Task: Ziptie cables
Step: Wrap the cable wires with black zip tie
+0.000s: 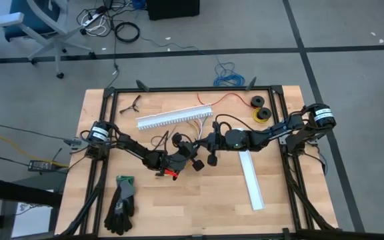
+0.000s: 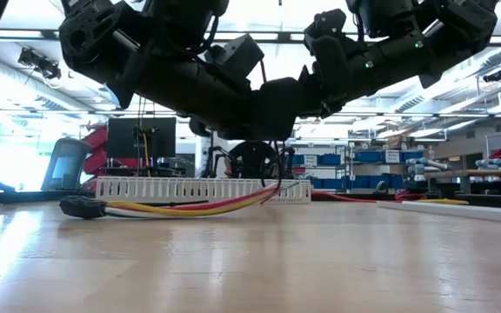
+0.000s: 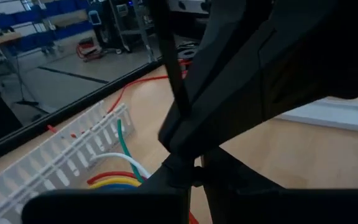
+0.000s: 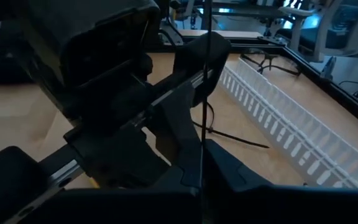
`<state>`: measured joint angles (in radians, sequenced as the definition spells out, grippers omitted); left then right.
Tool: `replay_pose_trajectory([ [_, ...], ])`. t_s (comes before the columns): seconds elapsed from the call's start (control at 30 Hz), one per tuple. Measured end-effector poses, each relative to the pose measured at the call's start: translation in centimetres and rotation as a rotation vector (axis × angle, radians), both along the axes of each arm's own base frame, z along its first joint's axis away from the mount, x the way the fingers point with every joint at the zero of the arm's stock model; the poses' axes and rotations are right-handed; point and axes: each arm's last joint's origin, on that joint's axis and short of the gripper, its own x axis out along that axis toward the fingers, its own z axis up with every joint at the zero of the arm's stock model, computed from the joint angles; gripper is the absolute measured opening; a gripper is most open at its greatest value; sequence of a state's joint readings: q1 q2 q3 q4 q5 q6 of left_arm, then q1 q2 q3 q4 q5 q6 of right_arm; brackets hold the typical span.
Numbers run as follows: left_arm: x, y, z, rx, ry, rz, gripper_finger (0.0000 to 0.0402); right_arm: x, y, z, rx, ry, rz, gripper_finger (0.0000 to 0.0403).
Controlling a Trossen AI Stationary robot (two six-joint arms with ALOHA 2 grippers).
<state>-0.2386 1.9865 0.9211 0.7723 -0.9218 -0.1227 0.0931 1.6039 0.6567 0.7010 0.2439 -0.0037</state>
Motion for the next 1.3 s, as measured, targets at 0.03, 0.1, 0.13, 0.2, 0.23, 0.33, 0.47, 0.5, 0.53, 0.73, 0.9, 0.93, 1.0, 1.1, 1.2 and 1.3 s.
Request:
replay_pose_trajectory([
  [0.03,0.01,-0.01,0.0,-0.007,-0.005,-0.002,0.0037,0.0,-0.03,0.0,-0.002,0.0,0.0,0.0001],
  [0.1,0.01,-0.02,0.0,-0.015,-0.011,-0.003,0.004,0.0,-0.03,0.0,-0.004,0.001,0.001,0.0001],
  [0.13,0.02,-0.02,-0.01,-0.024,-0.018,-0.004,0.0042,0.0,-0.03,0.0,-0.005,0.001,0.001,0.0001],
  [0.2,0.02,-0.04,-0.01,-0.047,-0.036,-0.001,0.0047,0.0,-0.02,-0.02,-0.005,0.003,0.001,0.0],
  [0.23,0.02,-0.04,-0.01,-0.051,-0.039,-0.001,0.0051,0.0,-0.02,-0.02,-0.005,0.003,0.001,0.0],
  [0.33,0.05,-0.02,-0.02,-0.056,-0.039,-0.011,0.0066,-0.03,-0.02,-0.12,-0.006,0.014,0.001,0.0],
  [0.47,0.03,-0.03,-0.14,-0.056,-0.025,-0.02,0.0089,-0.07,-0.03,-0.27,-0.008,0.029,0.001,0.0],
  [0.5,0.0,-0.02,-0.22,-0.054,-0.016,-0.02,0.0095,-0.07,-0.06,-0.27,-0.009,0.029,0.0,0.0],
  [0.53,-0.03,-0.04,-0.32,-0.052,-0.004,-0.021,0.0099,-0.07,-0.06,-0.27,-0.009,0.028,0.0,0.0],
  [0.73,-0.23,-0.61,-0.53,-0.047,0.02,-0.036,0.0111,-0.08,-0.13,-0.31,-0.023,0.035,-0.013,0.0],
  [0.9,-0.26,-0.73,-0.54,-0.047,0.021,-0.039,0.0111,-0.09,-0.14,-0.32,-0.024,0.036,-0.016,0.0],
  [0.93,-0.26,-0.73,-0.55,-0.047,0.021,-0.039,0.0111,-0.1,-0.14,-0.35,-0.024,0.039,-0.016,0.0],
  [1.0,-0.25,-0.73,-0.55,-0.05,0.021,-0.044,0.011,-0.12,-0.16,-0.43,-0.026,0.047,-0.017,0.0],
  [1.1,-0.22,-0.78,-0.56,-0.056,0.021,-0.059,0.0102,-0.14,-0.16,-0.51,-0.027,0.056,-0.017,0.0],
  [1.2,-0.23,-0.78,-0.56,-0.072,0.008,-0.055,0.0081,-0.14,-0.16,-0.5,-0.027,0.056,-0.017,0.0],
  [1.3,-0.22,-0.78,-0.56,-0.076,0.005,-0.054,0.0048,-0.13,-0.19,-0.48,-0.031,0.053,-0.016,0.0],
])
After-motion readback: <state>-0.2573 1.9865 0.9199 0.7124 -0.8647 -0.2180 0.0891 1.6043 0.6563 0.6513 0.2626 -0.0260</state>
